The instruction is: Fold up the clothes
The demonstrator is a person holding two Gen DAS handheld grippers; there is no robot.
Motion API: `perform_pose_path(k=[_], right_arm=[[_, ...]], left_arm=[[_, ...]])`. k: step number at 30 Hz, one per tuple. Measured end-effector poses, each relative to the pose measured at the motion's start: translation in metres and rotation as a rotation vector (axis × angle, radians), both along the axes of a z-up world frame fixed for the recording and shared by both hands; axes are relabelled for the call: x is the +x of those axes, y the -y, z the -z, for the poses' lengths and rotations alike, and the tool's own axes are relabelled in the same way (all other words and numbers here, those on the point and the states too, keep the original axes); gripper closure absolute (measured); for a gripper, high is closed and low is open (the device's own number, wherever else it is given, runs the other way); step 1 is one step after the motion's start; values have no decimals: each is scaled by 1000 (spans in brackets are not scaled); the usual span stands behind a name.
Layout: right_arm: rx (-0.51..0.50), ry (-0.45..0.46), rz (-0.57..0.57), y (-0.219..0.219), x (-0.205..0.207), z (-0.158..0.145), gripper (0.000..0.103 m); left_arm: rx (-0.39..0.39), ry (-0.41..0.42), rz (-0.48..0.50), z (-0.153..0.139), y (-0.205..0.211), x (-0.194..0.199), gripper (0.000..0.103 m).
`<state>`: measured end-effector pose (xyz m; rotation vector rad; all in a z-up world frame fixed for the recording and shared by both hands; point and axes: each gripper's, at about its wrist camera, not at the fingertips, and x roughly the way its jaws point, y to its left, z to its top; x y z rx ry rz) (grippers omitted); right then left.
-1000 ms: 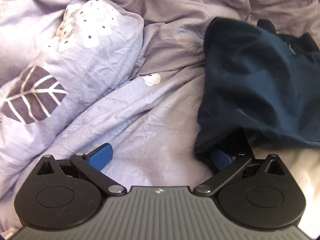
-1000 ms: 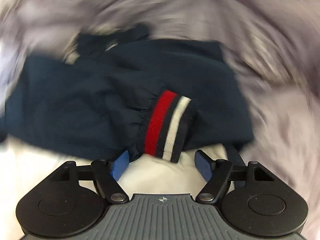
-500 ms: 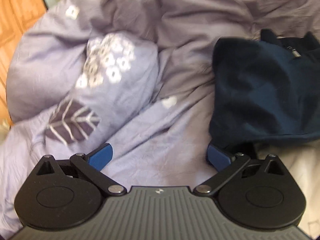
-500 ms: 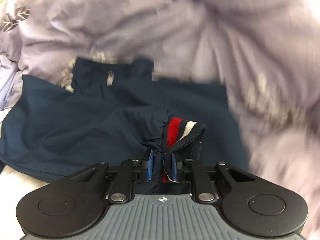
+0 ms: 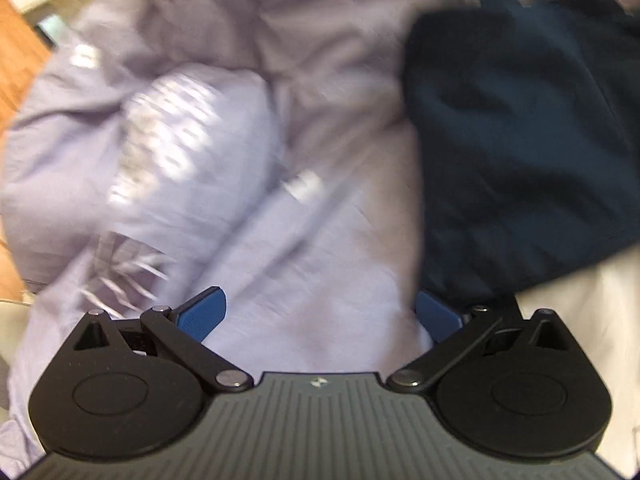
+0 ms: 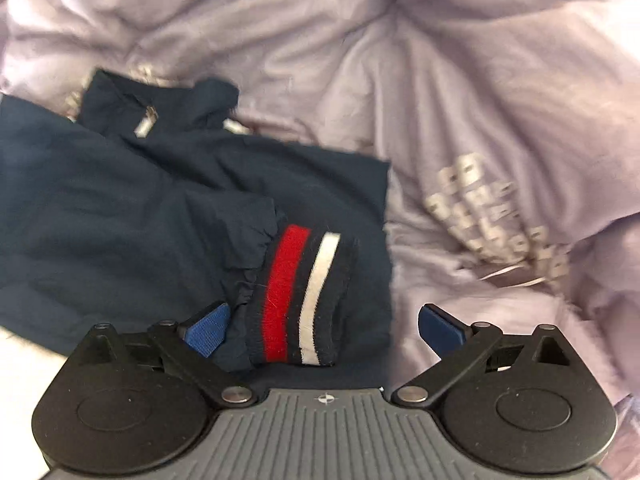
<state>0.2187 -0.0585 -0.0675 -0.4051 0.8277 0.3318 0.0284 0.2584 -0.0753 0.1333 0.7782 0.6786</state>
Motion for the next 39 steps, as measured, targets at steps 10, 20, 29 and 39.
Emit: perform_pose_path(k=[10, 20, 29, 39], right_arm=[[412, -60, -238, -19, 8, -21, 63], [435, -244, 7, 4, 28, 30, 79], [322, -193, -276, -4, -84, -29, 28], [161, -443, -282, 32, -162, -13, 25]], left_arm=[[-95, -19, -8, 9, -14, 21, 0], [-288, -115, -24, 46, -36, 53, 0], [-259, -235, 206, 7, 36, -5, 0], [-246, -503, 461, 4, 116, -56, 0]])
